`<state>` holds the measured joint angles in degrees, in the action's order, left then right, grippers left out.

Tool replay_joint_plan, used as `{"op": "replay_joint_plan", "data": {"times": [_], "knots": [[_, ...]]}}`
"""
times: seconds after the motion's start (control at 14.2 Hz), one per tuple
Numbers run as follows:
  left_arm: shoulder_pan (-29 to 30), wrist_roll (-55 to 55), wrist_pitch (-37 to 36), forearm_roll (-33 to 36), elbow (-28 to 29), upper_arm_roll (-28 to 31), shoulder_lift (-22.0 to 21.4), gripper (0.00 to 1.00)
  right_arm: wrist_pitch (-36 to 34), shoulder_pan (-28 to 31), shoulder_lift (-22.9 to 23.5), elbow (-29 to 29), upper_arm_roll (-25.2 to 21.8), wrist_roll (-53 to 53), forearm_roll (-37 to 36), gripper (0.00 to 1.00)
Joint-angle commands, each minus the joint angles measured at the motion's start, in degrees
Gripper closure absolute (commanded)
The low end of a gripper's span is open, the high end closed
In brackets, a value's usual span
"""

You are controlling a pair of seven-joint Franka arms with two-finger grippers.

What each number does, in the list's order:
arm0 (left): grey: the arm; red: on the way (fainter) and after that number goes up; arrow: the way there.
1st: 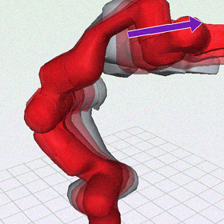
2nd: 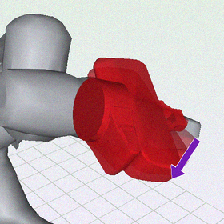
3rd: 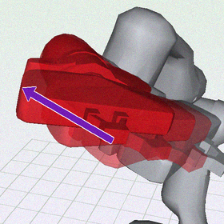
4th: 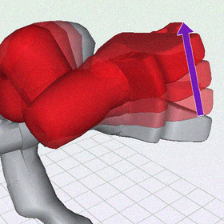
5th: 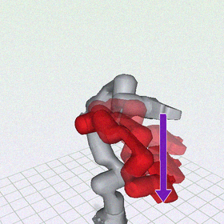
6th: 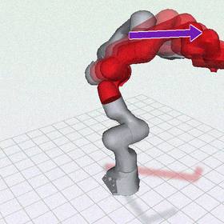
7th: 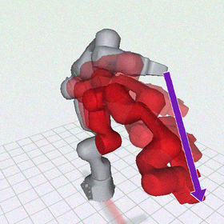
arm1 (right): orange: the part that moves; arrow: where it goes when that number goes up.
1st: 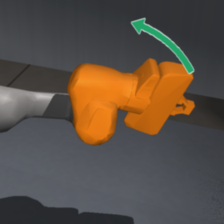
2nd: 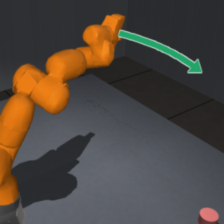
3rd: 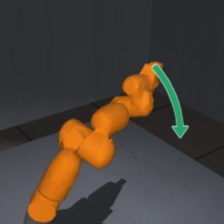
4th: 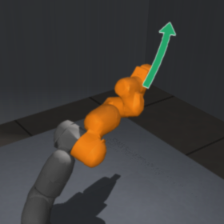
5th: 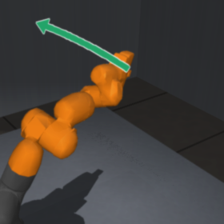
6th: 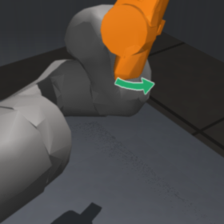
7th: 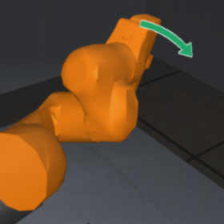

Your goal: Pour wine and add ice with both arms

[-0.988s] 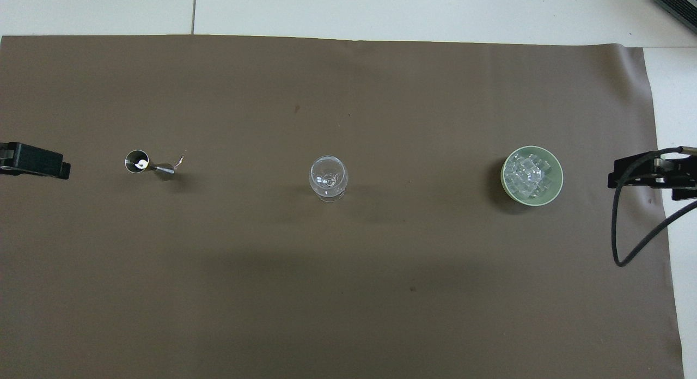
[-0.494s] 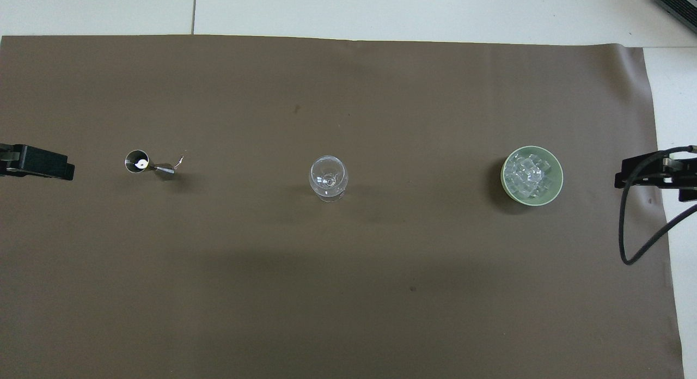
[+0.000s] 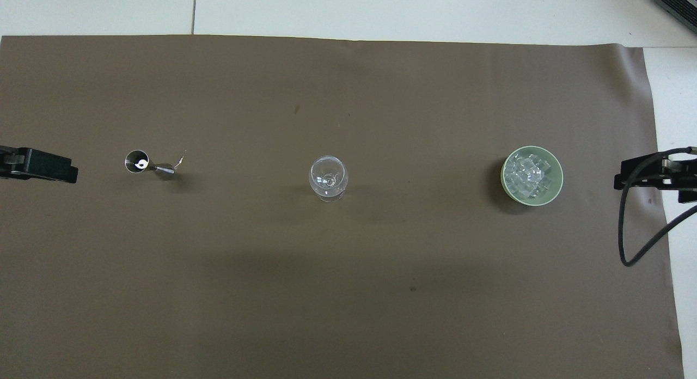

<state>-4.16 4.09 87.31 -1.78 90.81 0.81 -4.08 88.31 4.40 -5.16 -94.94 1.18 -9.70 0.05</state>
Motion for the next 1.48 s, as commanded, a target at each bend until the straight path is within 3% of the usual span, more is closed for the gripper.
{"op": "replay_joint_plan", "data": {"times": [0.0, 0.78, 1.41], "knots": [[0.2, -0.1, 2.9, 0.9, 2.4, 0.2, -1.9, 0.0, -0.7, 1.4, -0.7, -0.3, 0.6, -0.2, 0.1, 0.0], [0.0, -0.1, 1.5, 0.5, -0.7, 0.2, 0.0, 0.0, -0.4, 0.9, -0.7, -0.4, 0.0, 4.5, -0.6, 0.0], [0.6, -0.4, -1.3, -1.6, -9.0, 0.7, 7.4, 0.0, -0.7, 0.8, -0.7, -0.3, 0.4, 4.8, 0.1, 0.0]]}}
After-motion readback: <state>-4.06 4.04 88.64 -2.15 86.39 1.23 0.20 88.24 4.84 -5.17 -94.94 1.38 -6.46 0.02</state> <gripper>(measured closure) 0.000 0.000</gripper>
